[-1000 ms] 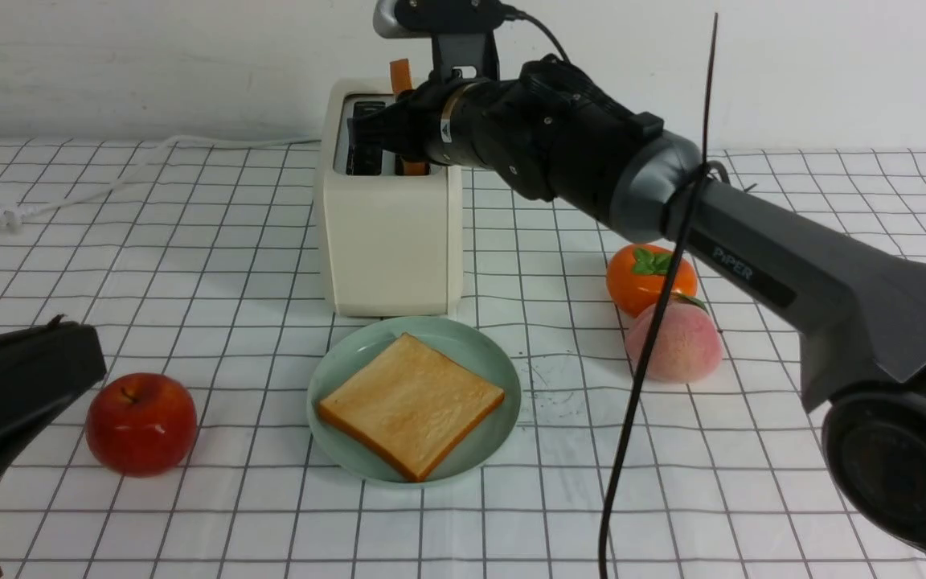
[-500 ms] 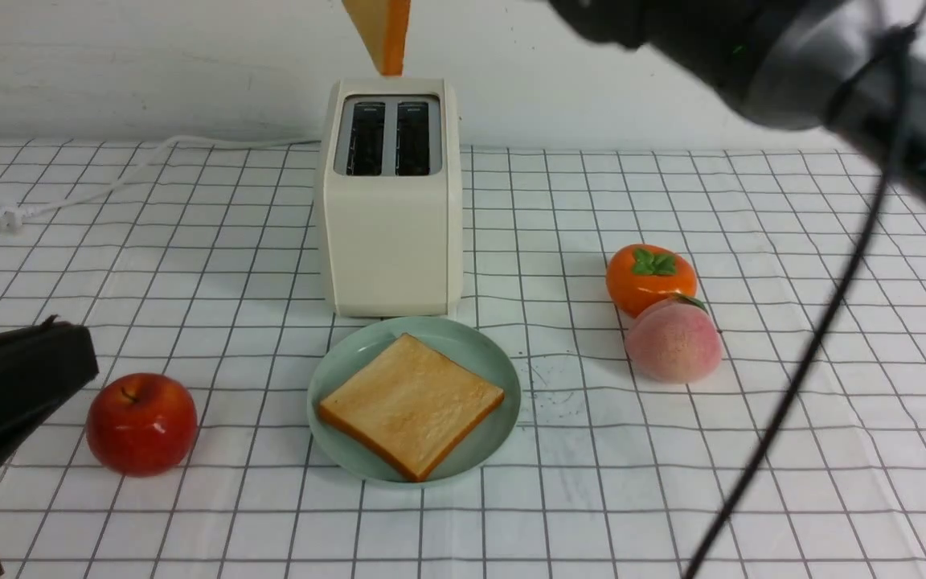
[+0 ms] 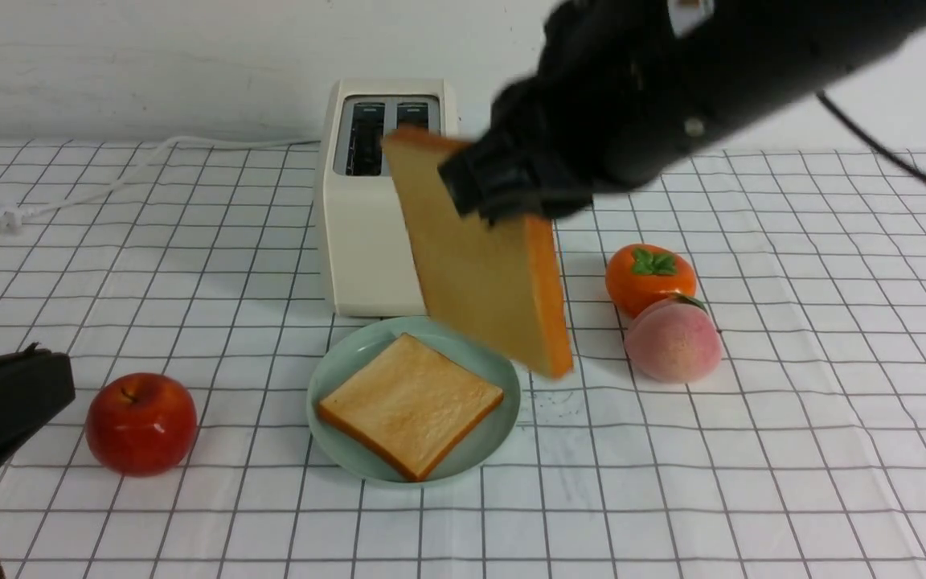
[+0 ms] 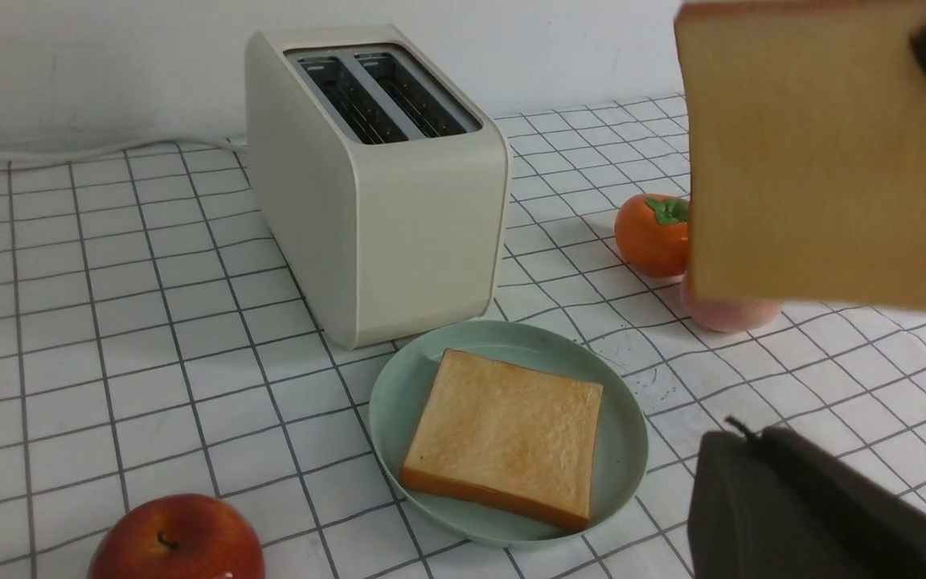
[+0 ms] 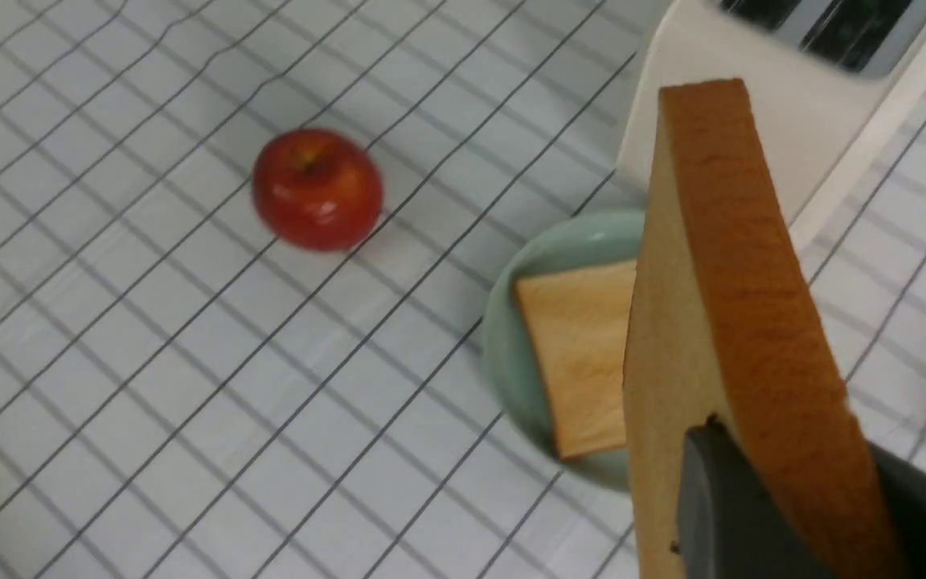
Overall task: Take toasted bread from bread machine on white checkered table place on plate.
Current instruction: 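Place the held slice of bread on top of the slice on the plate with the right gripper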
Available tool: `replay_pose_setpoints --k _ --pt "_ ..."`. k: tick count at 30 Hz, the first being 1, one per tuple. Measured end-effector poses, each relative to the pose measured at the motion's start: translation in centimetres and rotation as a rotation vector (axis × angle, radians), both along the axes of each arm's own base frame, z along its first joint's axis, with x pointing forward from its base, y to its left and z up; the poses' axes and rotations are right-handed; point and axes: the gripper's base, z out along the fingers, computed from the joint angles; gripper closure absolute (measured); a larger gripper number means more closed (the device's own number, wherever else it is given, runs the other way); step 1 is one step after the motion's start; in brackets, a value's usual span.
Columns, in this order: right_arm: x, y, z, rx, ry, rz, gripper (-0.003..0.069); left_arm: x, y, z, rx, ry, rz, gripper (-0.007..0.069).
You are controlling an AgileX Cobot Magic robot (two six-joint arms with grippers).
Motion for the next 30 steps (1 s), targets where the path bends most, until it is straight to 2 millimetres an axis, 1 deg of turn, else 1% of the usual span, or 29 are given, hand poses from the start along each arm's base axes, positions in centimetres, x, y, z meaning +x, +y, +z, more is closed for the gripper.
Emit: replay_pose_setpoints --k 1,2,3,4,5,6,8,9,13,14,15,16,17,19,21,24,26,28,30 --pt "0.3 -0.1 -0.9 0.023 0.033 -0.009 0.0533 0.0 0.0 0.0 0.0 0.0 0.0 0.062" --pt "1.4 -0.2 -2.3 0.055 0.075 -0.024 0.0533 0.0 0.0 0.0 0.0 0.0 0.0 0.062" --pt "1.5 -0.2 -2.7 0.067 0.095 -0.024 0.0533 0.0 0.0 0.0 0.0 0.0 0.0 0.062" --pt "3.0 -0.3 -4.2 0.119 0.149 -0.026 0.0533 0.0 0.0 0.0 0.0 0.001 0.0 0.0619" --pt "3.3 -0.4 -4.3 0.115 0.144 -0.027 0.0533 0.0 0.0 0.0 0.0 0.001 0.0 0.0619" --pt "4.3 -0.4 -5.1 0.148 0.171 -0.016 0.0533 0.0 0.0 0.0 0.0 0.001 0.0 0.0619" --pt "6.9 -0.3 -7.1 0.289 0.259 0.018 0.0533 0.0 0.0 0.0 0.001 0.002 0.001 0.0619" --pt "7.7 -0.4 -7.7 0.326 0.282 0.021 0.0533 0.0 0.0 0.0 0.001 0.002 0.001 0.0619" --pt "10.9 0.0 -11.6 0.45 0.377 0.034 0.0533 0.0 0.0 0.0 0.002 0.004 0.002 0.0619" --pt "11.0 -0.1 -11.5 0.46 0.38 0.03 0.0533 0.0 0.0 0.0 0.003 0.005 0.003 0.0619" --pt "12.1 0.1 -13.3 0.498 0.411 0.013 0.0533 0.0 0.1 -0.1 0.006 0.009 0.006 0.0619" --pt "12.3 0.1 -13.6 0.495 0.412 0.013 0.0533 0.0 0.1 -0.1 0.006 0.009 0.006 0.0619" --pt "13.0 0.2 -14.9 0.511 0.434 -0.007 0.0533 0.0 0.1 -0.1 0.008 0.012 0.008 0.0619" --pt "13.8 0.3 -16.6 0.514 0.46 -0.035 0.0533 0.0 0.1 -0.1 0.008 0.013 0.008 0.0619" --pt "14.4 0.1 -17.9 0.503 0.47 -0.062 0.0533 0.0 0.1 -0.1 0.008 0.013 0.008 0.0619" --pt "15.2 -0.2 -19.3 0.486 0.466 -0.107 0.0533 0.0 0.1 -0.1 0.008 0.013 0.008 0.0619" --pt "15.5 -0.5 -19.7 0.469 0.457 -0.122 0.0518 0.0 0.1 -0.1 0.009 0.014 0.009 0.0618" --pt "15.7 -0.9 -20.0 0.443 0.447 -0.133 0.046 0.0 0.1 -0.1 0.009 0.014 0.009 0.0617" --pt "15.7 -1.2 -20.2 0.405 0.444 -0.137 0.0359 0.0 0.1 -0.1 0.009 0.014 0.009 0.0615"
